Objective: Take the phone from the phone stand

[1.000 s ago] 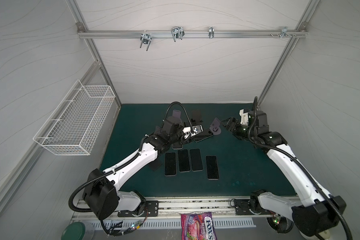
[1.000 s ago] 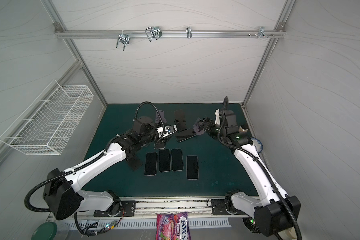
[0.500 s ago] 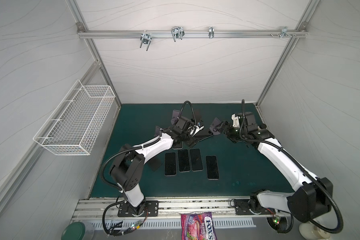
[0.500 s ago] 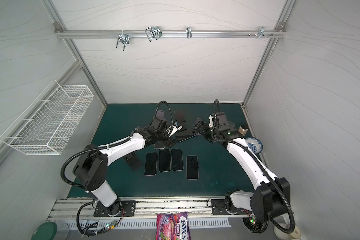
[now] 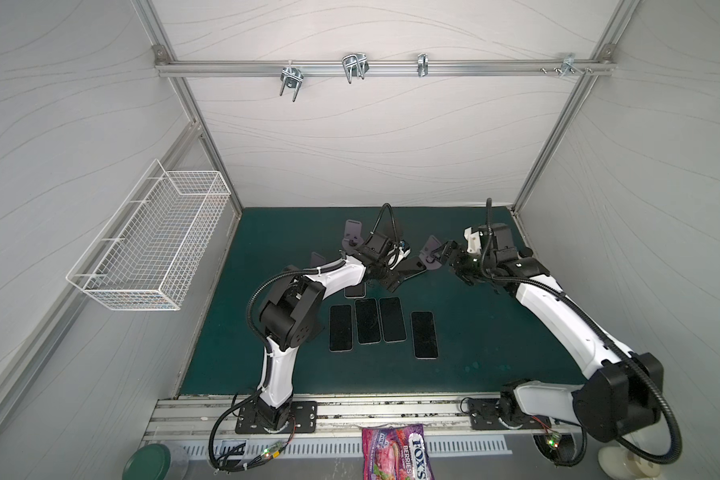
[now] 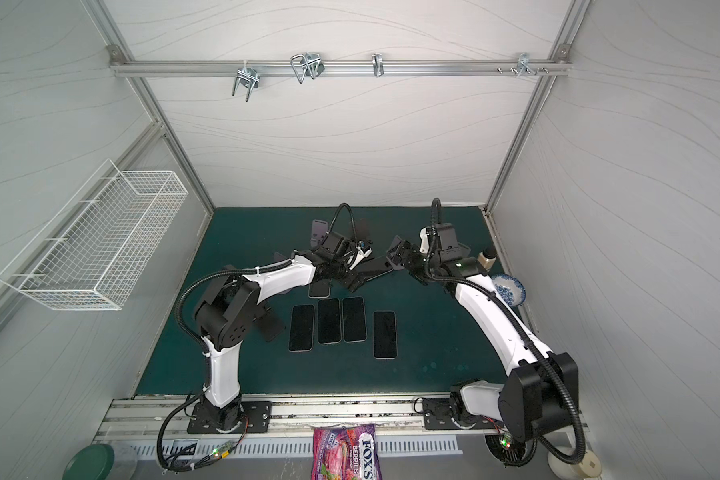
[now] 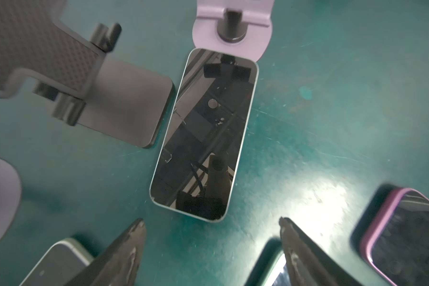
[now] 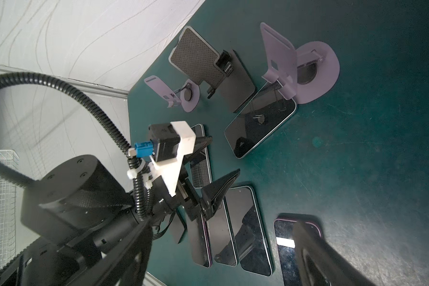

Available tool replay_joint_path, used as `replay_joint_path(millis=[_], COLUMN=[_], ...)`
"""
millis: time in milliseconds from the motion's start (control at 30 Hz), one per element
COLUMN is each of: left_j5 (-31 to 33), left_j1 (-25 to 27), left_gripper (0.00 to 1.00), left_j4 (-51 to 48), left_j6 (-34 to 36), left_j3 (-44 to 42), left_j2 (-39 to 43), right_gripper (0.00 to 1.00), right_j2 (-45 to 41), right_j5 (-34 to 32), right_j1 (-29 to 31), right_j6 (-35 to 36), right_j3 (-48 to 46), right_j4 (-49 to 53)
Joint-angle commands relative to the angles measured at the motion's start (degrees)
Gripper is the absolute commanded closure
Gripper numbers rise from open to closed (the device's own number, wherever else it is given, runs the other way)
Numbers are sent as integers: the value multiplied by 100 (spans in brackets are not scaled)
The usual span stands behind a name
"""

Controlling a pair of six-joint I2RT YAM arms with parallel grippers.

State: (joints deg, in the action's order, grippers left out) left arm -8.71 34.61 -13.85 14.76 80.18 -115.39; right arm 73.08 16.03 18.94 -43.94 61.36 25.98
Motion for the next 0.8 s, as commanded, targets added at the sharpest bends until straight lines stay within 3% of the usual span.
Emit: replay_joint_path(millis=[0,767], left_j5=[-17,27], left_j1=[-69,-118], left_gripper=[14,14], left_j4=[-22,-746], left_j6=[-199,-106], left_j3=[397,1243], left_j2=[-225,-1077], right_gripper=[10,10], right_j2=[28,132], right_j5=[143,366], right_j1=[-33,-38], right_j6=[23,-71], right_j3=[-78,-125], right_j4=[-74,-142])
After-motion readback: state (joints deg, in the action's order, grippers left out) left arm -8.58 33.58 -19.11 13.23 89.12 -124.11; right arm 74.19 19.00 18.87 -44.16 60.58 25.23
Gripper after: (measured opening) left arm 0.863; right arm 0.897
